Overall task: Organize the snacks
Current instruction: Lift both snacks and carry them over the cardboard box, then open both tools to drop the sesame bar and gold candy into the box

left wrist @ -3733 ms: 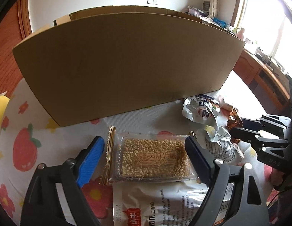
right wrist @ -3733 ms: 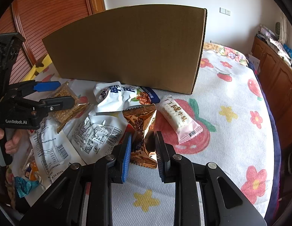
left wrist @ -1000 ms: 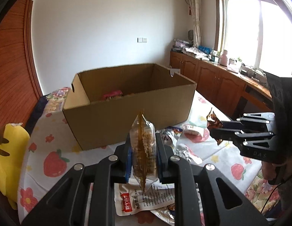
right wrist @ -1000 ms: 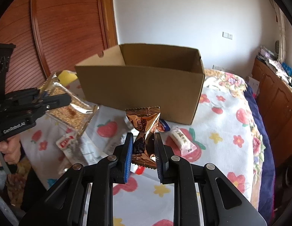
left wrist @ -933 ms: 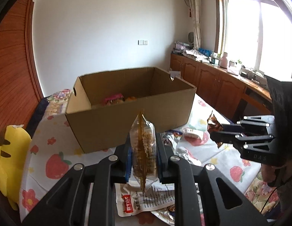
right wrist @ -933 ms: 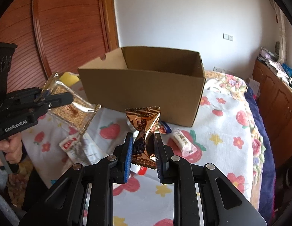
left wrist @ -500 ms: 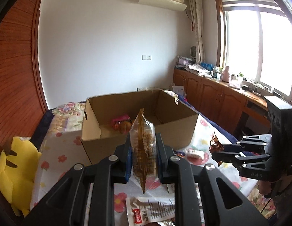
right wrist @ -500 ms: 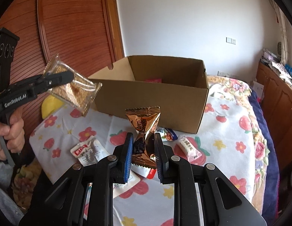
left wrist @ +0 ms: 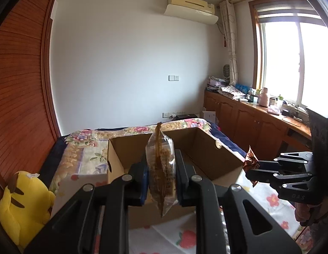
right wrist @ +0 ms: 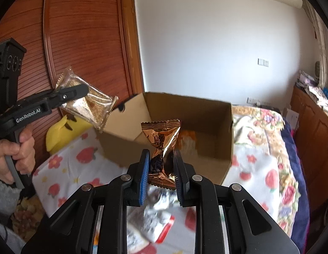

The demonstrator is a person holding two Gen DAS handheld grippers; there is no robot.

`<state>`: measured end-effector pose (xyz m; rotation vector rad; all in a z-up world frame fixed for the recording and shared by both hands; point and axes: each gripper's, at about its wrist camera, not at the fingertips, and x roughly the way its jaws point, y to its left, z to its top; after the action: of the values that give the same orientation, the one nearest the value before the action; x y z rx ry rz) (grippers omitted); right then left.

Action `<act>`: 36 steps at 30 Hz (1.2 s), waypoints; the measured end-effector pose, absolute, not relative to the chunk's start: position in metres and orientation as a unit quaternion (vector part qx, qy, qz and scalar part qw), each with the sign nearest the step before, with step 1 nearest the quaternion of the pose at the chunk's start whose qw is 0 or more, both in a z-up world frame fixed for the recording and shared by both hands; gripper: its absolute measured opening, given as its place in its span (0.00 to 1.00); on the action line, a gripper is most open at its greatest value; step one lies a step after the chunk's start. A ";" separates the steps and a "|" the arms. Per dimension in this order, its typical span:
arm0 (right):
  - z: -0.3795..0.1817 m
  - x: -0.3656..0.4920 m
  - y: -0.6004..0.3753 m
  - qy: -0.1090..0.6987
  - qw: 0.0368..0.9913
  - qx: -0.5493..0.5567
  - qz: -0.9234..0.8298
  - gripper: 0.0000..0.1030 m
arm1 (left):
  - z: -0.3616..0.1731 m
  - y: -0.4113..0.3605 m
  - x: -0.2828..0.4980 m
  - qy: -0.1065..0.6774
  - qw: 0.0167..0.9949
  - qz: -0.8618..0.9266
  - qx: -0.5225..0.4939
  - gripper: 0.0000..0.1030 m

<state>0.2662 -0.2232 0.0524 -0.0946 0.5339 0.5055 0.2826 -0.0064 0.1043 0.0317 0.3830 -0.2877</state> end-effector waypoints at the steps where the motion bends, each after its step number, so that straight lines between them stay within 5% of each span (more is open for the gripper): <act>1: 0.055 0.273 -0.221 0.258 0.933 -0.049 0.247 0.19 | 0.104 -0.006 0.288 0.190 0.972 -0.141 0.016 0.18; 36: 0.015 0.384 -0.199 0.297 0.925 -0.062 0.230 0.19 | 0.035 -0.023 0.375 0.250 0.958 -0.139 0.023 0.20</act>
<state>0.3836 -0.1987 0.0147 -0.1278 0.6088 0.4717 0.3748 -0.0230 0.0354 0.0462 0.5079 -0.2812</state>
